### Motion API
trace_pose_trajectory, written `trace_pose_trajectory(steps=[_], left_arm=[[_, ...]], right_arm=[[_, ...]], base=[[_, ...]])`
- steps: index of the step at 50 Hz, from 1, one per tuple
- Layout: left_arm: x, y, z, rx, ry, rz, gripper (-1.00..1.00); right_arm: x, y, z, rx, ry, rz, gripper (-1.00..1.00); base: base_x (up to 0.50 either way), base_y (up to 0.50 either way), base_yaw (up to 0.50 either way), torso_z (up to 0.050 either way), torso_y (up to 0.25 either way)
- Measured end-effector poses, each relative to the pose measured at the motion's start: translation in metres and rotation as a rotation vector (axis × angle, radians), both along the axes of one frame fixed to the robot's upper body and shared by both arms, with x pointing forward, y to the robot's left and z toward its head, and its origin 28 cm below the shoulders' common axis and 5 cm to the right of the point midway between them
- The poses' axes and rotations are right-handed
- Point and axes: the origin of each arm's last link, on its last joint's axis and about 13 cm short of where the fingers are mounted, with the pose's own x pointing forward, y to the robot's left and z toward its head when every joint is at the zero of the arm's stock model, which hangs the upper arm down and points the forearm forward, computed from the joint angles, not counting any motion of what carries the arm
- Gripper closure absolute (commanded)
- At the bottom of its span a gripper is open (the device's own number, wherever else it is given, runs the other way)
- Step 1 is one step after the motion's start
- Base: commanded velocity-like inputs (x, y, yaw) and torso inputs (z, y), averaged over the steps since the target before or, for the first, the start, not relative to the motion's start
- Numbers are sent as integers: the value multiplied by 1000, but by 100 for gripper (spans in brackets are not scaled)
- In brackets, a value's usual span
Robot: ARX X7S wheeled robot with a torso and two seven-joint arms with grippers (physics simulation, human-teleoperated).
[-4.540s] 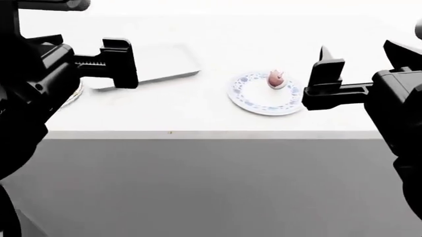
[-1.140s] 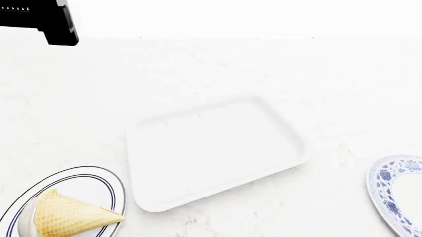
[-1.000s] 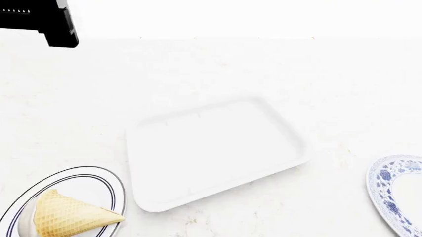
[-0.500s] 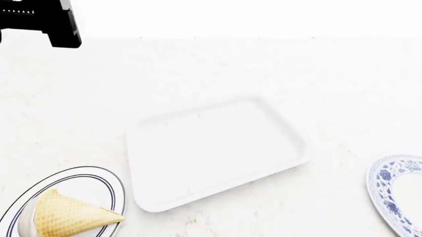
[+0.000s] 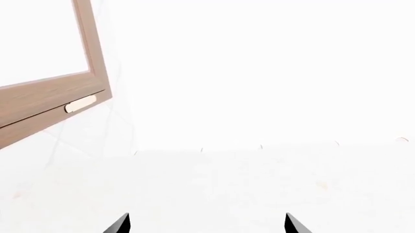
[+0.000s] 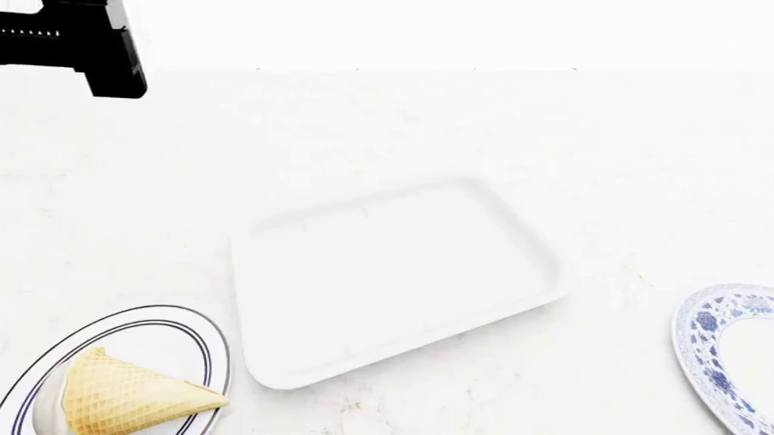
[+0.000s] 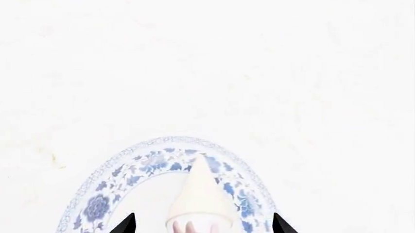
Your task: Move the dessert items from the plate to the tray.
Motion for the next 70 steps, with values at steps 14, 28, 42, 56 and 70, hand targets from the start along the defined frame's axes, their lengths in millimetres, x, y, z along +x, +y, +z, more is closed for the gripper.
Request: trace_pose_trajectory(steps=[14,28,42,56,70], left_arm=[[-1,0,-3,-4,6,3,-100],[-2,1,-6,-7,10,6,-100],[-4,0,-7,-9,12,7,-100],[-4,-1,-10,-15,15,5,-100],[-3,-2,-11,-21,17,2,-100]], right_arm=[[9,-7,-13,6,37,-27,-100],[15,-9,-32,24,71,-29,-100],[16,-10,-46,32,100,-22,-100],[19,-8,-55,43,116,-13,-100],[21,-10,-65,45,130,-18,-100]], base=[[0,0,0,0,0],[0,0,0,0,0],[0,0,0,0,0],[0,0,0,0,0],[0,0,0,0,0]])
